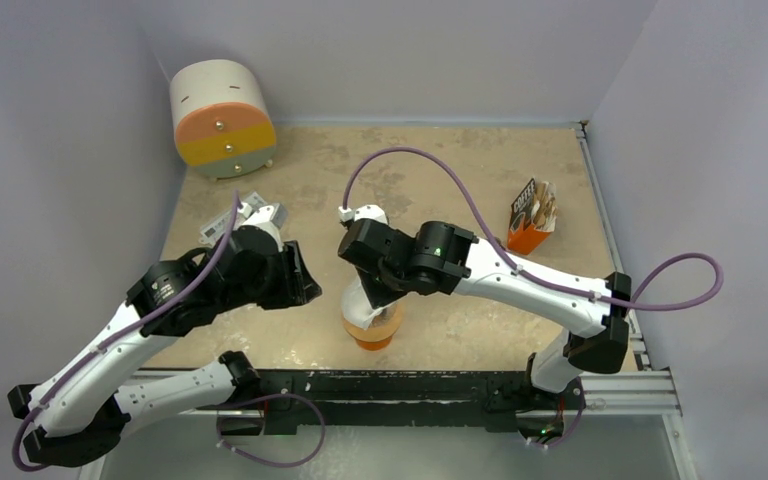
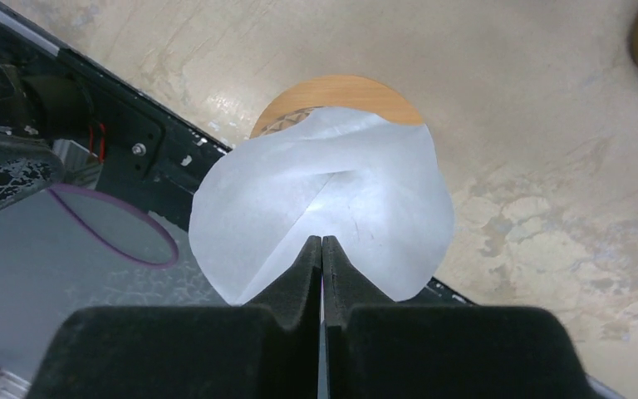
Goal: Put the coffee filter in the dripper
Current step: Place the coffee filter in the coffee dripper.
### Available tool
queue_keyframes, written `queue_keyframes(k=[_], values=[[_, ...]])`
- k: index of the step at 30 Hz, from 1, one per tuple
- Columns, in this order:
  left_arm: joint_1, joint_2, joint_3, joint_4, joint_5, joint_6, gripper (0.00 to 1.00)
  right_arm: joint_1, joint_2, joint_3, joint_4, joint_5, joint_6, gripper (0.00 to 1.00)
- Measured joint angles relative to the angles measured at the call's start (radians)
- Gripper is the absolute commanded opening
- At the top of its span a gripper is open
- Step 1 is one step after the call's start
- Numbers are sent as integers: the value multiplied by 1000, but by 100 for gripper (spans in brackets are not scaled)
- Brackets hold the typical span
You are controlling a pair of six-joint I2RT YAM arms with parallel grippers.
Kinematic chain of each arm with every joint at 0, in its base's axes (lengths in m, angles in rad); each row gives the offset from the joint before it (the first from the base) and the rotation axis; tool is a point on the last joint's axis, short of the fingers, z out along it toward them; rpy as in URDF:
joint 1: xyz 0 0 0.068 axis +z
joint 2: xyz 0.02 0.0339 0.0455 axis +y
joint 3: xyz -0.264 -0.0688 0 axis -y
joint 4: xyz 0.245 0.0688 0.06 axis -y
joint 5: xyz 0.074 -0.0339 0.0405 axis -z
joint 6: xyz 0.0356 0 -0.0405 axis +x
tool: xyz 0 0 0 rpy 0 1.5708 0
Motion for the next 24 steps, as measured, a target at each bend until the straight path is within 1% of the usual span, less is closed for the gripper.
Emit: queue_keyframes(k=[10,15,24], values=[[0,-32,-2,5,-15,57,40,-13,0,49,-87,4,251,0],[0,-56,-39,27,-6,81,38,-23,2,72,-105,23,385,0],[0,-83,-67,29,5,129,38,-46,117,142,-155,25,562,0]])
